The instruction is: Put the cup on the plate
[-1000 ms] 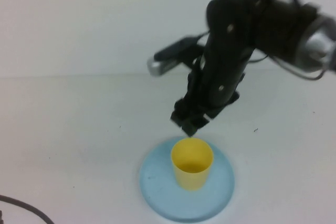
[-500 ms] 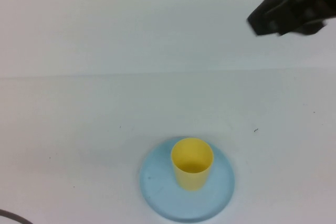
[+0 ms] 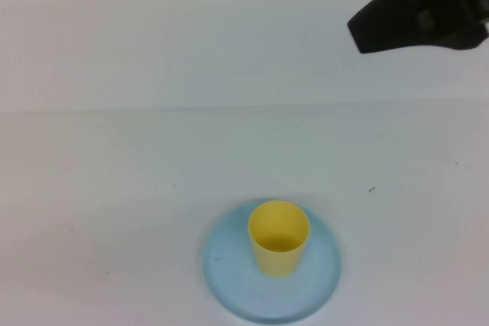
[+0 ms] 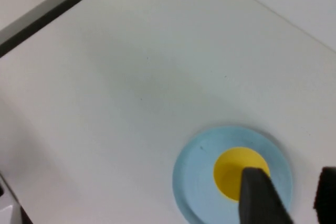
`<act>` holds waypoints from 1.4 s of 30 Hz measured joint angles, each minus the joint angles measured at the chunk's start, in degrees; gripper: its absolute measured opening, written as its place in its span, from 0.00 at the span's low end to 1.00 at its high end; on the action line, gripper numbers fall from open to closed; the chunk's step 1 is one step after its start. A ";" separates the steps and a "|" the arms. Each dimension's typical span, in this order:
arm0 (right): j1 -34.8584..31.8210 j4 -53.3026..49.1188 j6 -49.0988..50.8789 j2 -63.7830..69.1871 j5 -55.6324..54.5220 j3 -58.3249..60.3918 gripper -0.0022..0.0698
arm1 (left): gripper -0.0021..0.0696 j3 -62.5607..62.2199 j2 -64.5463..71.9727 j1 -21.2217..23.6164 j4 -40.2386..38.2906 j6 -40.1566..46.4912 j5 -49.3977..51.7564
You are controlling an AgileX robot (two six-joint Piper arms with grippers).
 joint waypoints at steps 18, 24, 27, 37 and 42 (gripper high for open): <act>-10.25 -5.60 -7.74 -37.49 -50.77 55.14 0.38 | 0.03 0.11 -1.34 -0.01 -0.90 0.38 6.45; -25.78 -4.36 -7.74 -56.78 -60.83 83.41 0.38 | 0.03 8.61 -1.44 -0.01 -1.19 7.55 -8.26; -34.69 -4.35 -7.51 -66.08 -61.52 93.71 0.38 | 0.03 15.11 -1.44 -0.01 -9.32 18.74 -13.31; -51.16 -4.25 -7.37 -81.38 -53.80 108.43 0.37 | 0.03 27.36 -1.53 -0.01 -16.52 25.87 -17.09; -51.22 -4.25 -7.55 -81.47 -49.76 108.53 0.37 | 0.03 27.36 -1.53 -0.01 -17.10 25.46 -10.38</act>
